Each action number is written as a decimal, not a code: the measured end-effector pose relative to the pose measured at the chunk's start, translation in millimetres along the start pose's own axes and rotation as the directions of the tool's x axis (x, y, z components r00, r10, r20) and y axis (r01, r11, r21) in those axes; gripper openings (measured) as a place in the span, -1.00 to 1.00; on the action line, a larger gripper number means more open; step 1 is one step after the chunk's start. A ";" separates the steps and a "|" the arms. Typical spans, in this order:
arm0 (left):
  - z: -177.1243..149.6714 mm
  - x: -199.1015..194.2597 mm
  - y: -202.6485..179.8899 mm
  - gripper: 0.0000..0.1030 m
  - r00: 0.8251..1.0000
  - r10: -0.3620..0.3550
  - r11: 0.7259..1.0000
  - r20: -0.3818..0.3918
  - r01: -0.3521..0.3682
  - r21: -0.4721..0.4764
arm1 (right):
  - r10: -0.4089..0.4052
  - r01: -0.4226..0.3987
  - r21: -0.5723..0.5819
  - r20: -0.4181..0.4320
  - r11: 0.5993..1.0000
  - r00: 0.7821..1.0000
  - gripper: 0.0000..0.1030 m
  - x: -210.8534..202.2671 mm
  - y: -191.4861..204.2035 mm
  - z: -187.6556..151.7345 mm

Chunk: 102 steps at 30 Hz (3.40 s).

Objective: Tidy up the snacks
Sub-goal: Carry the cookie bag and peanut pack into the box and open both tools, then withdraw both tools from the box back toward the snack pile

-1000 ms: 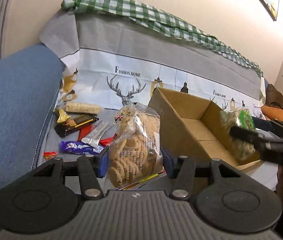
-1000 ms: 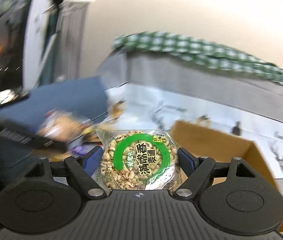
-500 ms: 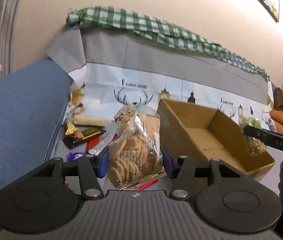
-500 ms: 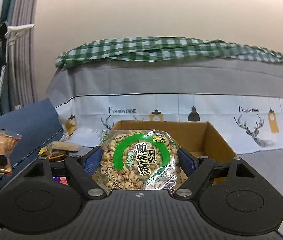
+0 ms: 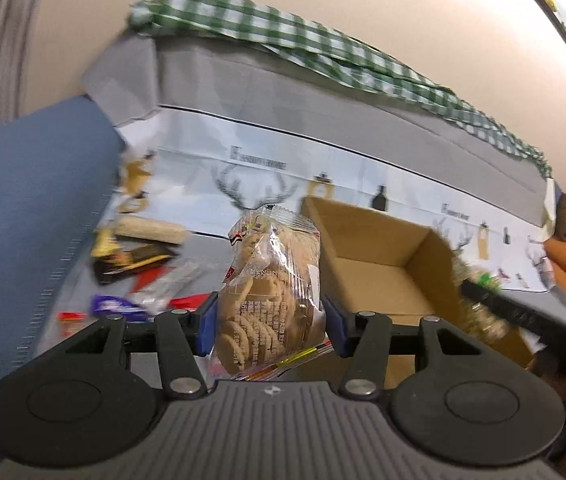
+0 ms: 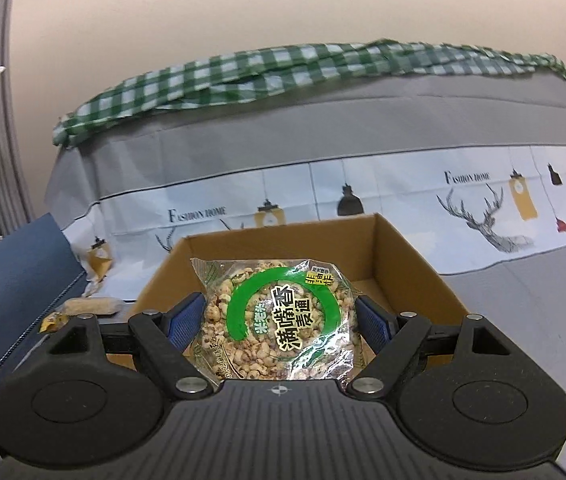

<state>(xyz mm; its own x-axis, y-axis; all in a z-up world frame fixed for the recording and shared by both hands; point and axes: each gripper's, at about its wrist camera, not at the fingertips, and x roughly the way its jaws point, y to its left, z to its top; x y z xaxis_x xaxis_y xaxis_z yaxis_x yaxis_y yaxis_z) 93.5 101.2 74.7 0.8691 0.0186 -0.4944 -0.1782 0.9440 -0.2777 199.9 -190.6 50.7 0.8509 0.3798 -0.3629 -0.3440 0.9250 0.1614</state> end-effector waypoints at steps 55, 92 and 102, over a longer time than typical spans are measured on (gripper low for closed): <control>-54.8 36.5 -103.0 -0.36 0.970 -0.073 0.982 -0.231 0.110 0.150 | -0.372 0.388 0.100 -0.144 0.916 0.917 -0.45 -17.5 -98.0 -13.4; -11.2 5.3 0.7 -0.38 0.926 -0.367 0.895 -0.089 0.377 0.239 | -0.087 0.084 0.036 0.074 0.996 0.993 0.18 -58.3 29.9 -5.0; -12.3 20.5 98.8 -0.43 0.998 -0.059 0.998 -0.004 0.059 -0.013 | 0.053 -0.053 0.012 0.017 0.999 0.998 0.14 -47.1 64.4 -14.9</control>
<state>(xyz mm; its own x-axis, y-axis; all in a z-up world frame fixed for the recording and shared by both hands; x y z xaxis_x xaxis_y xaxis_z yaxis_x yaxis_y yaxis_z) 88.0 190.8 26.9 0.8762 -0.0388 -0.4804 -0.1326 0.9389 -0.3176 131.7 -148.7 64.6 0.8379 0.4283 -0.3385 -0.3843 0.9031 0.1913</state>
